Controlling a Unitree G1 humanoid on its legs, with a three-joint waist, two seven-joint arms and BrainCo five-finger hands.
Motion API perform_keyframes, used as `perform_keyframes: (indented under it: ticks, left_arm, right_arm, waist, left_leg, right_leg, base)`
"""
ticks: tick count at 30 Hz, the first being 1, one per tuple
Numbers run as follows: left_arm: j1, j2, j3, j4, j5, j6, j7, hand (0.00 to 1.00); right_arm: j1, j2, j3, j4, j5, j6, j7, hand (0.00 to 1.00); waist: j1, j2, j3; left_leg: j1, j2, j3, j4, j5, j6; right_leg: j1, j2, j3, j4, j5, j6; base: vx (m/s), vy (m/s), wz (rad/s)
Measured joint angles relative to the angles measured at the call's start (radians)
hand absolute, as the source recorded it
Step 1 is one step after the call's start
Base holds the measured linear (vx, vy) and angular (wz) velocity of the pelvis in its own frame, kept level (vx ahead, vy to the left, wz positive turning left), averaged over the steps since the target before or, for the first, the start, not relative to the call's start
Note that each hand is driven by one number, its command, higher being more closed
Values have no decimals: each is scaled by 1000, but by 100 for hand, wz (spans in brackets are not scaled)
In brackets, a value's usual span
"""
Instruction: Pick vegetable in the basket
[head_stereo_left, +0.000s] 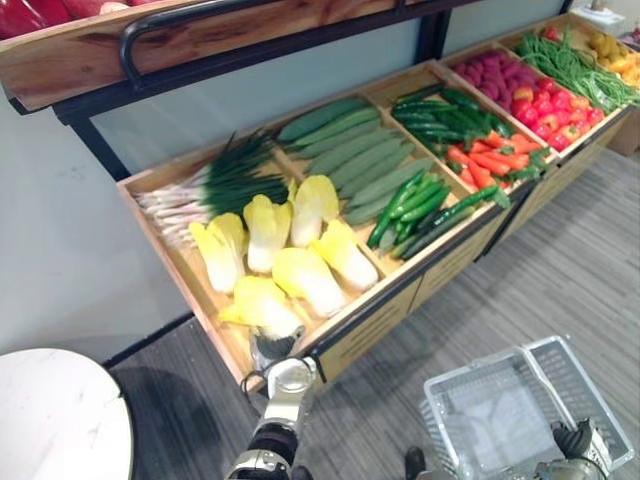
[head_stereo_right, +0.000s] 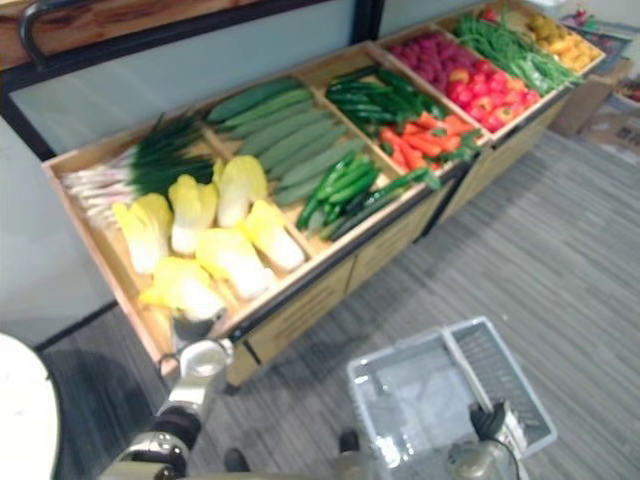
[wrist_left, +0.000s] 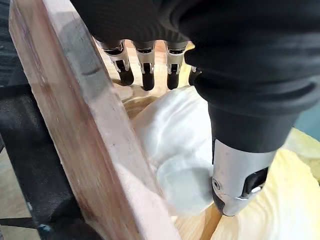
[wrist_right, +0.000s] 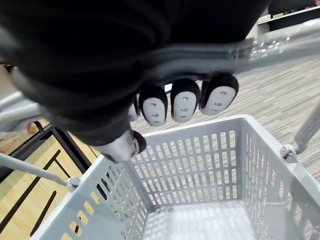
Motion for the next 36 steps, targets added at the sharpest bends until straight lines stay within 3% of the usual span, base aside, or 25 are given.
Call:
perform_keyframes:
  ticks: [7, 8, 13, 21, 25, 36]
  left_arm:
    - [-55, 5, 18, 31, -70, -25, 68, 0]
    - [-59, 4, 24, 31, -71, -26, 71, 100]
    - [-88, 25, 61, 31, -56, -23, 92, 100]
    - [-126, 44, 119, 29, 18, -7, 101, 100]
    - [-135, 55, 119, 29, 18, -12, 101, 100]
    - [-92, 69, 95, 22, 30, -10, 72, 100]
  right_arm:
    - [1, -15, 11, 0, 3, -19, 0, 100]
    - [1, -16, 11, 0, 3, -19, 0, 100]
    - [-1, -18, 25, 0, 5, -22, -12, 100]
    - [-3, -18, 58, 1, 5, -70, -38, 100]
    - [-3, -18, 69, 2, 4, -76, -39, 100]
    - [2, -18, 87, 6, 3, -76, -43, 100]
  waist:
    - [-3, 5, 11]
    - [-3, 7, 13]
    - [-3, 3, 26]
    - [-8, -7, 44]
    - [-10, -19, 57]
    - [-14, -20, 57]
  left_leg:
    - [-20, 12, 23, 0, -2, -5]
    - [-20, 14, 26, 0, -2, -6]
    - [-21, 20, 36, 0, -5, -11]
    - [-19, 24, 41, 0, -6, -13]
    - [-14, 23, 37, 0, -6, -13]
    - [5, 16, 17, 0, -6, -13]
  right_leg:
    - [-38, 13, 23, 4, 3, -3]
    - [-40, 15, 25, 4, 3, -3]
    - [-45, 22, 34, 3, 2, -4]
    - [-45, 26, 39, 3, 9, -10]
    - [-37, 25, 35, 3, 9, -10]
    - [-12, 13, 19, 3, 10, -8]
  base:
    - [18, -15, -12]
    - [35, -19, -8]
    - [35, -12, -7]
    - [46, -9, -4]
    - [13, -5, 2]
    - [-2, 1, 3]
